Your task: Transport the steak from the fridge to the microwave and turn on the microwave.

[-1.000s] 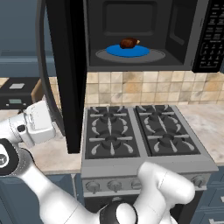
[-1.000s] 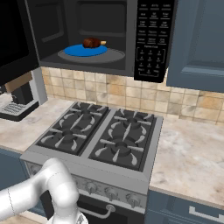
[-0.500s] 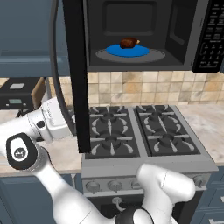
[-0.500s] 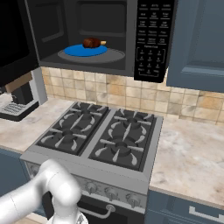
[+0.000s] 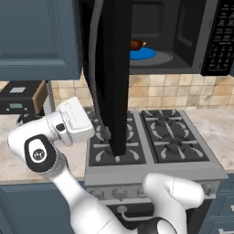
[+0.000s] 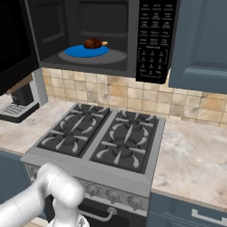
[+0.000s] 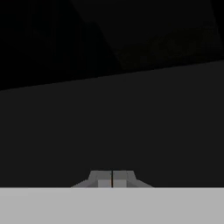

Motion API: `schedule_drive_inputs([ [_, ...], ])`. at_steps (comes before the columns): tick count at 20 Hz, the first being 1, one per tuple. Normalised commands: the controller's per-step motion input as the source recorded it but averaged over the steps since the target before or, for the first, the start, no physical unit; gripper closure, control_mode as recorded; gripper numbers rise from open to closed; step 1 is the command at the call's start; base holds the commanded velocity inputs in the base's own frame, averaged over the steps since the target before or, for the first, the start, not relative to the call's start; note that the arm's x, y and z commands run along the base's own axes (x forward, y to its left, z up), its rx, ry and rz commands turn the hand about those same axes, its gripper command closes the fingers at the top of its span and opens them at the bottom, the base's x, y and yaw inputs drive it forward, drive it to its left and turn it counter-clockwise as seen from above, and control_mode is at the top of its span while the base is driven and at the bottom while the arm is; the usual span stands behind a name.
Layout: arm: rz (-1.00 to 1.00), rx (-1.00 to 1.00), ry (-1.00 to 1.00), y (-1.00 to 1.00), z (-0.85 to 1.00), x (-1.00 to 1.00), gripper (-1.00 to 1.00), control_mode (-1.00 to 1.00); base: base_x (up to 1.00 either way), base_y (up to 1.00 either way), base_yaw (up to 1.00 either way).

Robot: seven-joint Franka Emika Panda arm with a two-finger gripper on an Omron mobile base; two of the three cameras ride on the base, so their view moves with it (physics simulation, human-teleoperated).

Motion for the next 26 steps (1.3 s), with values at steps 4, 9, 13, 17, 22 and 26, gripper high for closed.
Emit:
schedule_drive_inputs([
  [4, 0.00, 0.00, 0.00, -0.46, 0.10, 0.00, 1.00, -1.00, 0.00, 0.00, 0.00],
  [9, 0.00, 0.00, 0.00, -0.44, 0.16, 0.00, 1.00, -1.00, 0.00, 0.00, 0.00],
  [13, 0.00, 0.00, 0.00, -0.42, 0.22, 0.00, 1.00, -1.00, 0.00, 0.00, 0.00],
  [17, 0.00, 0.00, 0.00, -0.45, 0.25, 0.00, 1.00, -1.00, 0.00, 0.00, 0.00],
  [22, 0.00, 0.00, 0.00, -0.48, 0.25, 0.00, 1.00, -1.00, 0.00, 0.00, 0.00],
  [26, 0.00, 0.00, 0.00, -0.51, 0.22, 0.00, 1.00, -1.00, 0.00, 0.00, 0.00],
])
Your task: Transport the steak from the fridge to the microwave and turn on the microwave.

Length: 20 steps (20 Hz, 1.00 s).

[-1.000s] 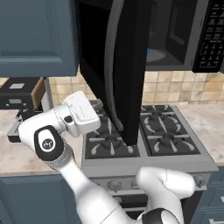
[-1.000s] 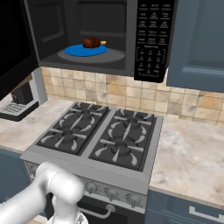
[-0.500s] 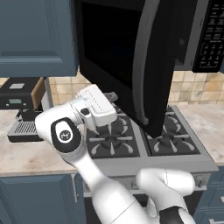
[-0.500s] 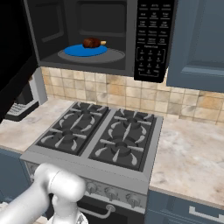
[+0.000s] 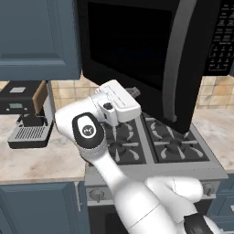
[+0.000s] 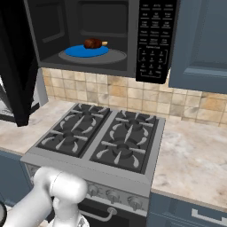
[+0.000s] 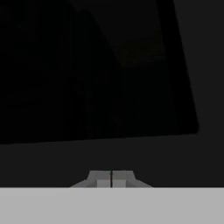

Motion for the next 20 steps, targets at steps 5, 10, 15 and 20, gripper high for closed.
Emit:
schedule_drive_inputs([
  [5, 0.00, 0.05, 0.00, -0.51, 0.09, 0.01, 1.00, -1.00, 0.00, 0.00, 0.00],
  [10, 0.01, 0.05, 0.00, -0.29, 0.04, 0.01, 1.00, -1.00, 0.00, 0.00, 0.00],
  [15, 0.06, 0.02, 0.00, -0.23, 0.18, 0.18, 1.00, -1.00, 0.00, 0.00, 0.00],
  [20, 0.15, 0.00, 0.00, -0.38, 0.18, 0.21, 1.00, -1.00, 0.00, 0.00, 0.00],
])
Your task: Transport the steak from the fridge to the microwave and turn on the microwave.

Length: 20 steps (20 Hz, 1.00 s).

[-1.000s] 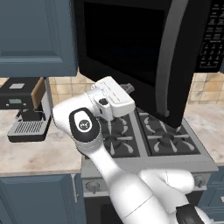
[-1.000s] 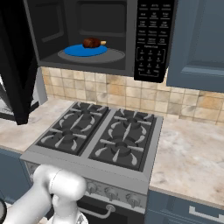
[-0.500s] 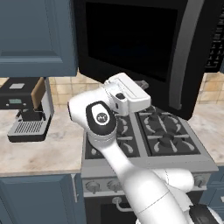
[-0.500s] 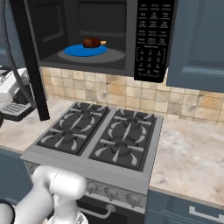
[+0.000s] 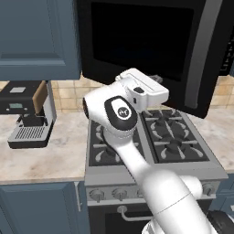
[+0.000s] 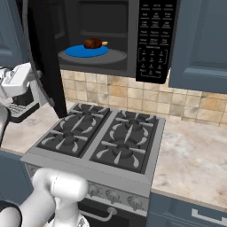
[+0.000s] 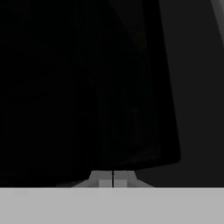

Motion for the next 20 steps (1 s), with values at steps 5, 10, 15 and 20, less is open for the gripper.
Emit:
schedule_drive_inputs([
  [5, 0.19, 0.00, 0.00, -0.35, 0.24, 0.19, 1.00, -1.00, 0.00, 0.00, 0.00],
  [10, 0.19, 0.03, 0.00, -0.28, 0.40, 0.16, 1.00, -1.00, 0.00, 0.00, 0.00],
  [15, 0.19, 0.07, 0.01, -0.27, 0.44, 0.27, 1.00, -1.00, 0.00, 0.00, 0.00],
  [20, 0.19, 0.07, 0.01, -0.28, 0.32, 0.28, 1.00, -1.00, 0.00, 0.00, 0.00],
])
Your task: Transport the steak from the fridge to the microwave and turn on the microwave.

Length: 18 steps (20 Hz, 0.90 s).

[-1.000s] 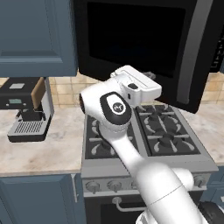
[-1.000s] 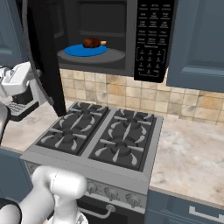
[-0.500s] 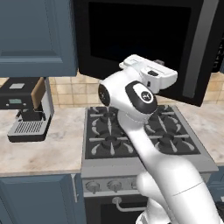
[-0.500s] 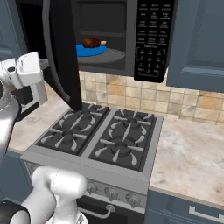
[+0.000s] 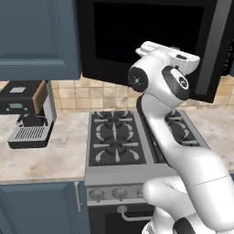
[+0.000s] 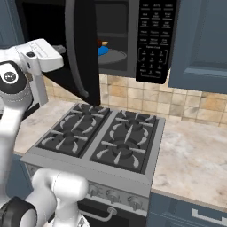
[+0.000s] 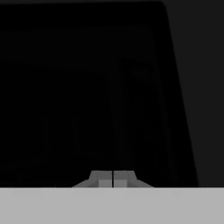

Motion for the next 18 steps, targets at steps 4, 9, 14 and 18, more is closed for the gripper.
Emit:
schedule_drive_inputs([
  [4, 0.17, 0.06, 0.02, -0.20, 0.14, 0.33, 1.00, -1.00, 0.00, 0.00, 0.00],
  [9, 0.18, 0.07, 0.04, -0.19, 0.05, 0.43, 1.00, -1.00, 0.00, 0.00, 0.00],
  [14, 0.15, 0.07, 0.06, -0.21, 0.16, 0.36, 1.00, -1.00, 0.00, 0.00, 0.00],
  [18, 0.13, 0.06, 0.09, -0.15, 0.24, 0.29, 1.00, -1.00, 0.00, 0.00, 0.00],
])
